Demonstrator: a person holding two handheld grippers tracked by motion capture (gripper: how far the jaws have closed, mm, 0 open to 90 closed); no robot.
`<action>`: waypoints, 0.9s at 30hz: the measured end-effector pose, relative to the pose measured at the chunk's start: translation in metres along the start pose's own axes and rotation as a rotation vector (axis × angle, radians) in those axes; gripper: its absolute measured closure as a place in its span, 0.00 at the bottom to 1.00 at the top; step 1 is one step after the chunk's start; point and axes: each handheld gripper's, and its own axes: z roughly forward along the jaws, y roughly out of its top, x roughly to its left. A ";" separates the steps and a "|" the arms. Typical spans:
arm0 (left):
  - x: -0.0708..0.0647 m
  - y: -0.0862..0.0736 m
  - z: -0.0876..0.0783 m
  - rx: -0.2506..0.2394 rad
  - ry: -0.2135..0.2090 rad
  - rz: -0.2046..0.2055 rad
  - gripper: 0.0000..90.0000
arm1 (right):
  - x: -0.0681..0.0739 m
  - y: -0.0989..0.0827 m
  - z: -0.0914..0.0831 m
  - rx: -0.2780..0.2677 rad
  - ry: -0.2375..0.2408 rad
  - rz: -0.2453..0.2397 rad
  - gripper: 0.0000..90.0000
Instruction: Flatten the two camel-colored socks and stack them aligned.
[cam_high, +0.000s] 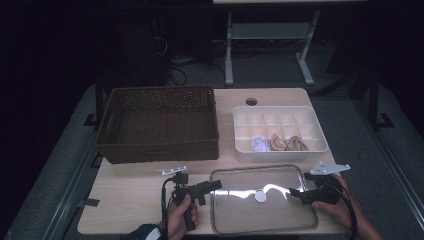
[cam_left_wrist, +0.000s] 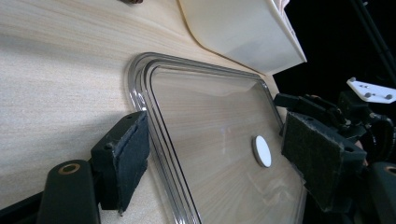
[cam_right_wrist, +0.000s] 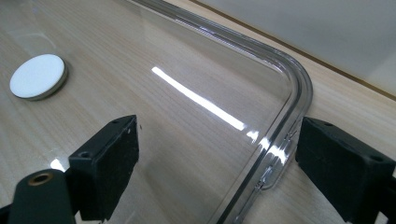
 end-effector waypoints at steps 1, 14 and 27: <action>0.000 -0.001 0.000 -0.004 0.002 -0.008 0.25 | 0.000 0.000 0.000 -0.001 0.000 -0.001 0.14; 0.008 -0.001 0.002 -0.045 -0.065 -0.100 0.28 | 0.000 -0.001 0.002 -0.018 -0.010 0.010 0.12; -0.001 -0.004 0.009 0.076 -0.094 0.021 0.32 | -0.002 -0.003 0.001 -0.038 0.019 0.027 0.11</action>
